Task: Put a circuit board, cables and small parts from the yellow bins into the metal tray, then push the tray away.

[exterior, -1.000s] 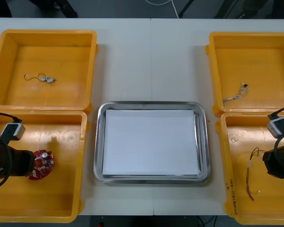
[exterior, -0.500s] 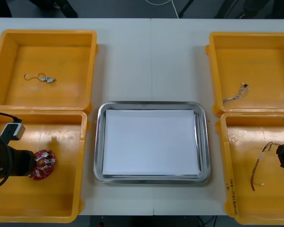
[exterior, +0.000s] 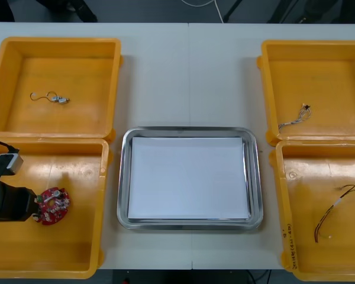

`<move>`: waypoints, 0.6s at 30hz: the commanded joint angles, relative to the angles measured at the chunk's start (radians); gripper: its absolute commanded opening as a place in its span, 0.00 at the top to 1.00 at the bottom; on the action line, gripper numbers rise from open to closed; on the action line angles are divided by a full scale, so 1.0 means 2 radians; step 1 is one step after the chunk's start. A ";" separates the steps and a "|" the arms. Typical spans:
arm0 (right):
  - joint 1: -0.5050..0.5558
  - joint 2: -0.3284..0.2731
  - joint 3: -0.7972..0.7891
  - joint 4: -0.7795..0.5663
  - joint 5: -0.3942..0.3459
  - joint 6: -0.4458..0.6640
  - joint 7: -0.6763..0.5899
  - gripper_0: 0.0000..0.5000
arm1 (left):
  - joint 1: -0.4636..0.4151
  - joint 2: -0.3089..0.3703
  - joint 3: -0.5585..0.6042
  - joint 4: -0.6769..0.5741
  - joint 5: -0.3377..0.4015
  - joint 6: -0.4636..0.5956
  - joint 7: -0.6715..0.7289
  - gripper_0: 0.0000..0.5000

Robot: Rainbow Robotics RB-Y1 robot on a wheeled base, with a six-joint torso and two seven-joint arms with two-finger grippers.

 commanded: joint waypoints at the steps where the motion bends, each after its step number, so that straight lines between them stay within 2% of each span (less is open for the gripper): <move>1: 0.020 -0.018 -0.028 0.001 -0.004 -0.006 0.021 1.00 | -0.031 0.016 0.023 -0.015 0.009 0.022 -0.004 0.00; 11: 0.025 -0.014 -0.028 0.027 -0.024 -0.037 0.025 1.00 | -0.076 -0.021 0.048 -0.015 -0.006 0.083 0.024 0.00; 18: 0.025 -0.007 -0.026 0.027 -0.015 -0.037 0.025 0.99 | -0.091 -0.050 0.052 -0.015 -0.020 0.093 0.066 0.00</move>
